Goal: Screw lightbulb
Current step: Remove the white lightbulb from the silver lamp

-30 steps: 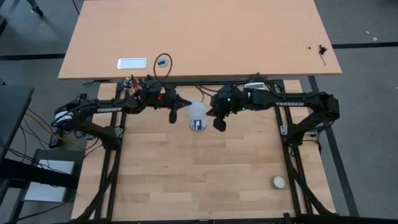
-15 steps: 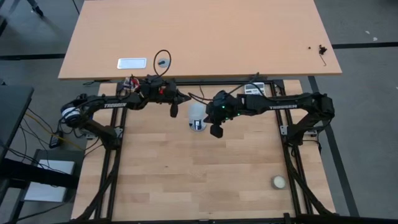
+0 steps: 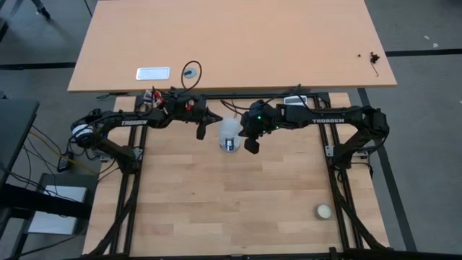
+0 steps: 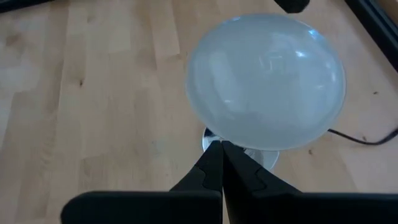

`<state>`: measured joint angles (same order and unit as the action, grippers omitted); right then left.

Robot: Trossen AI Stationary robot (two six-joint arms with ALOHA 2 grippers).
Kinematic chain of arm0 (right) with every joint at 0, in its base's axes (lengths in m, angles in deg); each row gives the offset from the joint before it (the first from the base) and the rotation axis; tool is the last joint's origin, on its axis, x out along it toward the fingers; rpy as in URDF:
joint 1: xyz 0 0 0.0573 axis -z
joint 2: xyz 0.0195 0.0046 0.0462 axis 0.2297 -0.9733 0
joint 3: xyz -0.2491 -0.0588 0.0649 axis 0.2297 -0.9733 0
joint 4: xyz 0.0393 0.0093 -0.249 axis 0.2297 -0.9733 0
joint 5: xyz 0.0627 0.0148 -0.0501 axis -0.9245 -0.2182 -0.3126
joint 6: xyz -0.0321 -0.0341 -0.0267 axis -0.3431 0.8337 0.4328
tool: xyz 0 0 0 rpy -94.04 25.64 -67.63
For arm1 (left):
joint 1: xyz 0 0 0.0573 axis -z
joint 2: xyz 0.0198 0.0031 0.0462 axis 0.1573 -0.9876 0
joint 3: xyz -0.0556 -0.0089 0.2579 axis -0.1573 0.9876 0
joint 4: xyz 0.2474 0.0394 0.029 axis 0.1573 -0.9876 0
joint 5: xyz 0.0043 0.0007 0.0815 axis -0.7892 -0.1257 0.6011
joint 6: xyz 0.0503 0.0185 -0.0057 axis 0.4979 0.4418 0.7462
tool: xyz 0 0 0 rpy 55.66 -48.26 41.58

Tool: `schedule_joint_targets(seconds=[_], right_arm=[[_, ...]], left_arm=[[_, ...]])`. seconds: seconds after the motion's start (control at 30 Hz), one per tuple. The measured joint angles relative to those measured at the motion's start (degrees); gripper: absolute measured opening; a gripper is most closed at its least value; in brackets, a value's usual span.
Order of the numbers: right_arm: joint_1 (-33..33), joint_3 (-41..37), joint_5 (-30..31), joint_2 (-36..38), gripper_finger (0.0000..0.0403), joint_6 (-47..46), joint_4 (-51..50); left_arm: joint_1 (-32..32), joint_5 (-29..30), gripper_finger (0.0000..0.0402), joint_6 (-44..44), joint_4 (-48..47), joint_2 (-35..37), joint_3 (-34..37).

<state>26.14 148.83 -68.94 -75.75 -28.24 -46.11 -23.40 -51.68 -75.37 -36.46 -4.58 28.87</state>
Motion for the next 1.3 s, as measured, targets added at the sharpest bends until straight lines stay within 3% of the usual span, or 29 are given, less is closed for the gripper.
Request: schedule_joint_targets(seconds=[0.23,0.6,0.9,1.3], right_arm=[[-0.27,0.0,-0.03,0.0,0.0009,0.04,-0.02],[-0.09,0.0,-0.09,0.0,0.0009,0.98,0.18],[0.07,0.0,-0.09,0.0,0.0009,1.03,0.13],[0.17,-0.02,-0.51,0.02,0.0009,1.07,-0.26]], left_arm=[[-0.38,8.58,0.0,0.25,1.62,0.0,0.0],[0.75,4.56,0.0,0.19,0.65,0.0,0.0],[0.74,7.63,0.0,0.24,-0.84,0.0,0.0],[2.9,6.76,0.0,1.52,-1.34,-0.02,-0.08]])
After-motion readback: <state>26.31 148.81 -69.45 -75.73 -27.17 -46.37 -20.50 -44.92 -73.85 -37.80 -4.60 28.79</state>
